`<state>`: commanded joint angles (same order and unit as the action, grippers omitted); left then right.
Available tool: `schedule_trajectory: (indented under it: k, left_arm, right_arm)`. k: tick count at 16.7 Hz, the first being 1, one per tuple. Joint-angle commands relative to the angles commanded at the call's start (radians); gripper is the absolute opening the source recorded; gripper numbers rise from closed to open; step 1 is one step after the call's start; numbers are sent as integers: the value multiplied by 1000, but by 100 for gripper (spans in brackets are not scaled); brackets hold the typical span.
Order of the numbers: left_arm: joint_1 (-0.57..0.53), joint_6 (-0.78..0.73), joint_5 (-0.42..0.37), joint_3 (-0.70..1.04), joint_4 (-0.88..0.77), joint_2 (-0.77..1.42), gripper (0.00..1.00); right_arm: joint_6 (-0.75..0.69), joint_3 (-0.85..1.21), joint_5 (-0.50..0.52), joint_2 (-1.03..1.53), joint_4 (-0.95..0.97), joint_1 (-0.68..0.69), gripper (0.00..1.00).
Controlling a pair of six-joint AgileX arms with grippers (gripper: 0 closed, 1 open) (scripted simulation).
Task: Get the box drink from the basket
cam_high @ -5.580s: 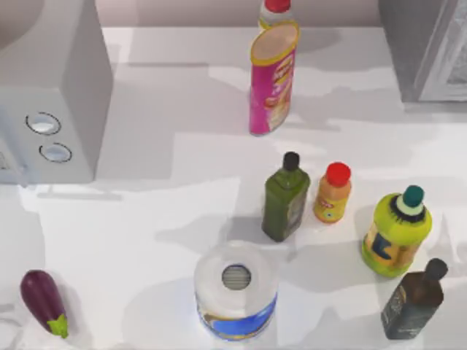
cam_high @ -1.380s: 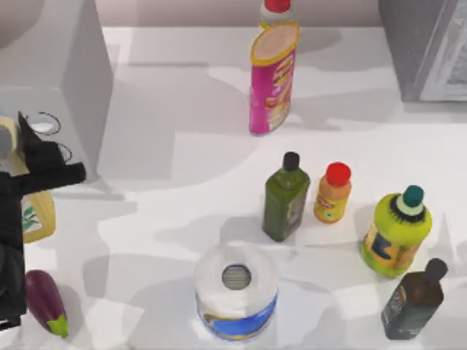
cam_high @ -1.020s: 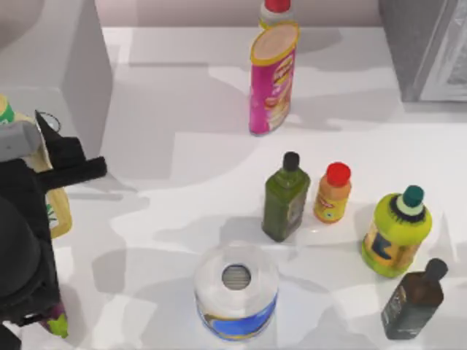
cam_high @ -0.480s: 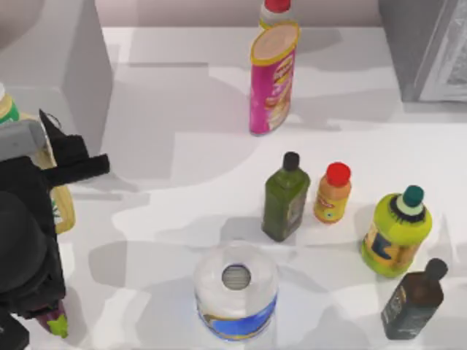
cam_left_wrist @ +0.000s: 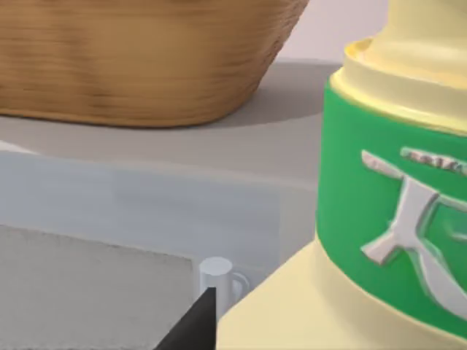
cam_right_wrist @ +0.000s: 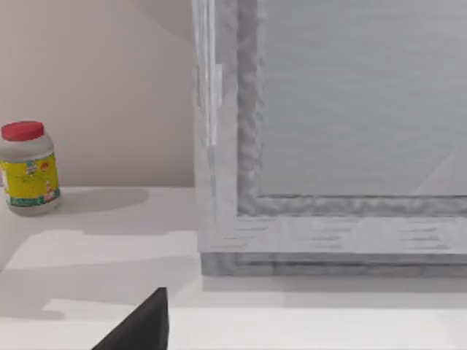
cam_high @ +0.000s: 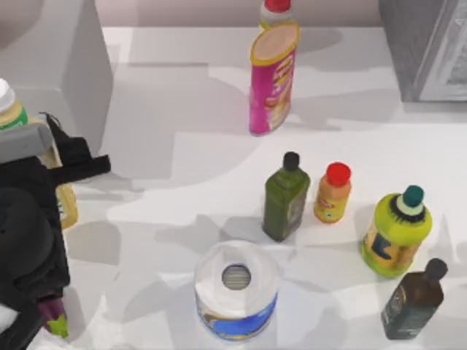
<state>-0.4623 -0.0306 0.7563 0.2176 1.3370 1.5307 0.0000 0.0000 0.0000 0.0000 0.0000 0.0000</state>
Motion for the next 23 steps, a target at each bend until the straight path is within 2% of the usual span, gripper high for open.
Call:
schedule_trajectory:
  k: [7, 20, 23]
  left_arm:
    - [21, 1, -25, 3, 56, 54, 0]
    - [21, 1, -25, 3, 56, 54, 98]
    - [21, 1, -25, 3, 56, 54, 100]
  right_arm:
    - [0, 0, 0, 0, 0, 0, 100]
    - [0, 0, 0, 0, 0, 0, 100]
    - [0, 0, 0, 0, 0, 0, 100]
